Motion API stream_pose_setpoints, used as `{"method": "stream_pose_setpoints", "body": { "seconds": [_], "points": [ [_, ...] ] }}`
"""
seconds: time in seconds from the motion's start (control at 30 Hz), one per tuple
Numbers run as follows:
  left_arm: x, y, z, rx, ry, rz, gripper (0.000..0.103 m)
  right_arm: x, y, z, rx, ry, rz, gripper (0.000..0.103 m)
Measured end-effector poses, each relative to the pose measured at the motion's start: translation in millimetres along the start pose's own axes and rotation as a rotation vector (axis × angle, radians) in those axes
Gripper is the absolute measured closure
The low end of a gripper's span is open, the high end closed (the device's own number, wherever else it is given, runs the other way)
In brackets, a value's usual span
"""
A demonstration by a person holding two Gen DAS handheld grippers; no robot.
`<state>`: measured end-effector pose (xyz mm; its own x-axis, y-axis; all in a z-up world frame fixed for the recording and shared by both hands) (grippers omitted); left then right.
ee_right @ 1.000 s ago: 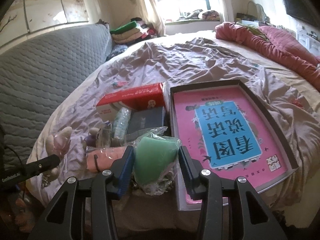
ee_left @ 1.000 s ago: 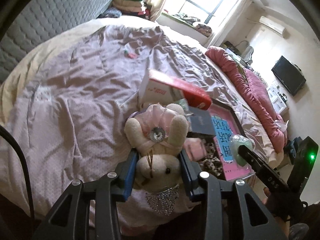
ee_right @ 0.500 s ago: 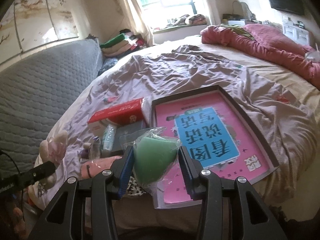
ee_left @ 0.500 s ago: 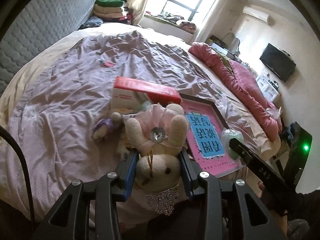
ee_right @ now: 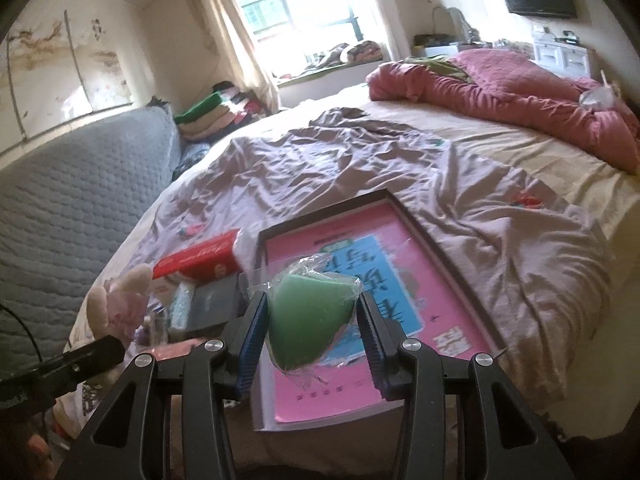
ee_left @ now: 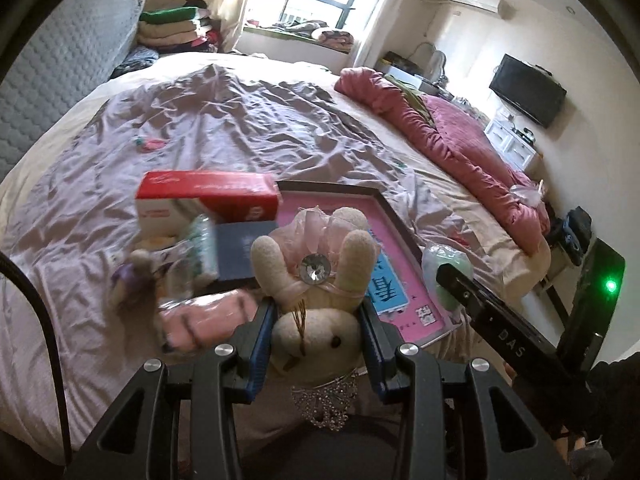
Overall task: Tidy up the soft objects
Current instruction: 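Carry the bunny with the left tool over the pink tray while the right tool carries the sponge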
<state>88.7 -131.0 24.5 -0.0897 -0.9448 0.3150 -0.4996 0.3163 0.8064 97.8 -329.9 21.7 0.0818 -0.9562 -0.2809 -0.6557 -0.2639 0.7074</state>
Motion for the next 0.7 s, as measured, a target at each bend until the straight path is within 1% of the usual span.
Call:
{"method": "stream_pose_setpoints", "body": {
  "seconds": [0.17, 0.23, 0.33, 0.4, 0.47, 0.7],
  "points": [
    [21.5, -18.0, -7.5, -0.022, -0.034, -0.002, 0.063, 24.7, 5.3, -7.1, 0.021, -0.030, 0.015, 0.057],
    [27.8, -25.2, -9.4, -0.031, -0.040, -0.001, 0.063, 30.4, 2.2, -8.3, 0.005, -0.024, -0.003, 0.057],
    [39.7, -41.6, -10.7, -0.055, -0.059, 0.004, 0.063, 37.9, -6.3, -6.5, -0.021, -0.014, 0.009, 0.057],
    [47.6, -53.8, -10.0, -0.074, -0.081, -0.005, 0.063, 44.9, -11.9, -4.3, -0.029, -0.020, 0.021, 0.057],
    [53.8, -68.8, -8.0, -0.105, -0.095, -0.009, 0.063, 50.7, -18.5, -1.8, -0.044, -0.029, 0.028, 0.057],
    [64.1, -106.7, 0.5, -0.182, -0.118, -0.023, 0.063, 68.9, -33.6, 1.5, -0.081, -0.046, 0.051, 0.056]
  ]
}}
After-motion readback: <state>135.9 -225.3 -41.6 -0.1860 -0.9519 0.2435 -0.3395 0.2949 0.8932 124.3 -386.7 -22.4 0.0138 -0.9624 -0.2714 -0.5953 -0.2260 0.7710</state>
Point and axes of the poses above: each gripper's, at about its wrist camera, not at the fingertips, and y roughly against the way its jaws point, x to its right, z to its underside, the point moved 5 cm from there along -y, roughly the way its jaws point, and after that the axes turned 10 degrees about -x, right-handed, at the moved point
